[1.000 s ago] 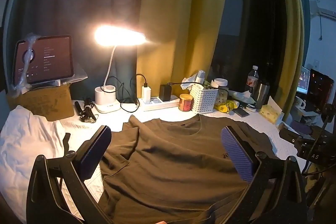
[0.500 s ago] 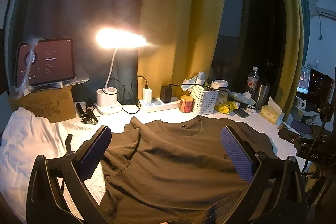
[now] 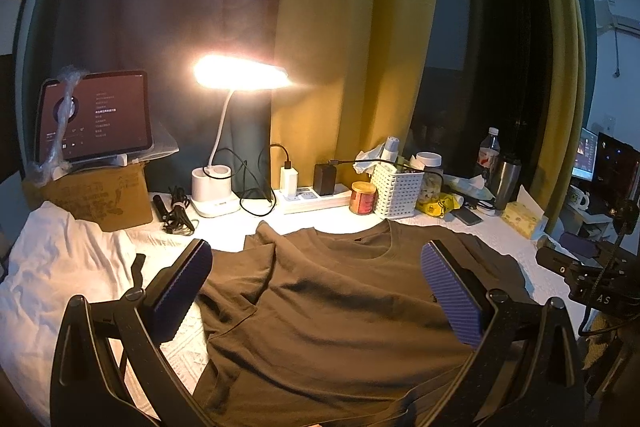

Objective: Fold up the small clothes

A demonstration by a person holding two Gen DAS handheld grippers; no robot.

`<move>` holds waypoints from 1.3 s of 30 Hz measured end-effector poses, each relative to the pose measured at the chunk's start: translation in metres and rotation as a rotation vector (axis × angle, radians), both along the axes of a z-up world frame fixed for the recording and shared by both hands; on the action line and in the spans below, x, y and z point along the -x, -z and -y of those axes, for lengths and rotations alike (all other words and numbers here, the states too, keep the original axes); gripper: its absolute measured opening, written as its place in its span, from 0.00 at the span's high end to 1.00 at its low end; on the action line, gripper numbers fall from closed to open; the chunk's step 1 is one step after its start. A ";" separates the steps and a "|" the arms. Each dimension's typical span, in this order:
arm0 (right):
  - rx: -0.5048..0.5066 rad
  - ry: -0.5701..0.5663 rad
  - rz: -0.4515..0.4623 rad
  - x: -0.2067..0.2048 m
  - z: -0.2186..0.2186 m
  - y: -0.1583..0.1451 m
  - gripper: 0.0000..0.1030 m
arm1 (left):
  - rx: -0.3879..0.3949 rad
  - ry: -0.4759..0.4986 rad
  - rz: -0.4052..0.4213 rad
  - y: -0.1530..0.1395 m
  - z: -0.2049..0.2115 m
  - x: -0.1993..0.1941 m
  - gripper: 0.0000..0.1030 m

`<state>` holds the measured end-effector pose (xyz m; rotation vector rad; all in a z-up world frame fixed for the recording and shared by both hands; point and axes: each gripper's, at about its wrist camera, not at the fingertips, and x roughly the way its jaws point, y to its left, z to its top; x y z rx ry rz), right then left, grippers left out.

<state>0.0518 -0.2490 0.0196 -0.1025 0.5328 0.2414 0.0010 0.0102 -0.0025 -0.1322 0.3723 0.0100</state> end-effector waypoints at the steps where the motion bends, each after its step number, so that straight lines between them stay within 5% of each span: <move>1: 0.000 -0.001 0.001 0.000 0.000 0.000 0.25 | 0.000 -0.002 0.000 0.000 0.000 0.000 0.01; 39: -0.002 0.004 -0.012 0.000 0.001 0.001 0.25 | 0.003 0.006 -0.006 -0.003 -0.001 -0.002 0.01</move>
